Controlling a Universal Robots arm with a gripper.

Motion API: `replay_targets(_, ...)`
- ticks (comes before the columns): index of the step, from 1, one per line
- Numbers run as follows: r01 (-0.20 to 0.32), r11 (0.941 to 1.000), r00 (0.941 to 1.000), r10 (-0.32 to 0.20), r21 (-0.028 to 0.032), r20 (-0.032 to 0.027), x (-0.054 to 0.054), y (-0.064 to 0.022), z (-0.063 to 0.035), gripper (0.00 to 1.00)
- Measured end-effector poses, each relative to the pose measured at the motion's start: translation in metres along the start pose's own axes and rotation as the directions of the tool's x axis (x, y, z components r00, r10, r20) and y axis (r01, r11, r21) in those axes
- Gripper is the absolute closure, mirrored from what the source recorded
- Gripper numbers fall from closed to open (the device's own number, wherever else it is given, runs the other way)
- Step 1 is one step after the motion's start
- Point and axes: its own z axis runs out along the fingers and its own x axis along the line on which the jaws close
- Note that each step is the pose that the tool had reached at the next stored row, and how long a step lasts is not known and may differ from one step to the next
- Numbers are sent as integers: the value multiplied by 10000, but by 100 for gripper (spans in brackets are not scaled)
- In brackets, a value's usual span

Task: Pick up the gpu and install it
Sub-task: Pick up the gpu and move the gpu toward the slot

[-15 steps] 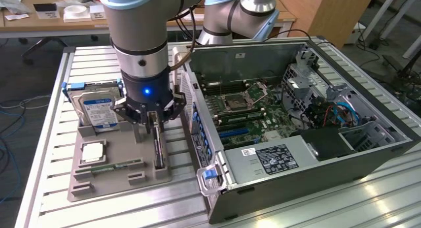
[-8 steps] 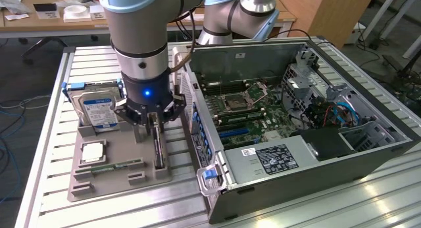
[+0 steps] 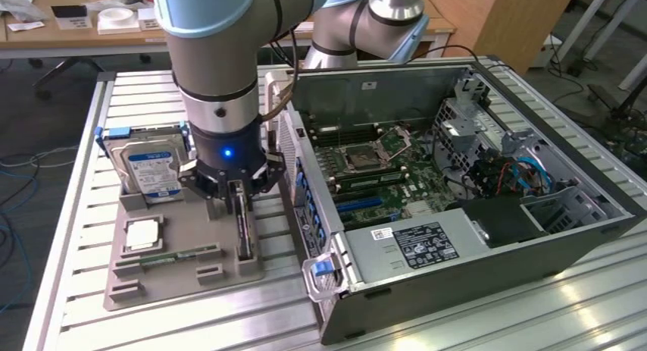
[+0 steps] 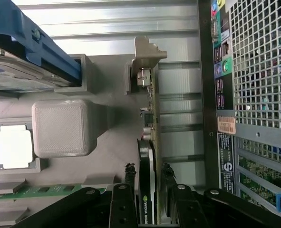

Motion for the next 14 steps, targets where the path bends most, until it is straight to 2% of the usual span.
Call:
replay_targets(11,50,10000,10000,-50,-1,0,1,4,113,64)
replay_targets(14,50,10000,10000,-50,2,-2,2,4,113,64)
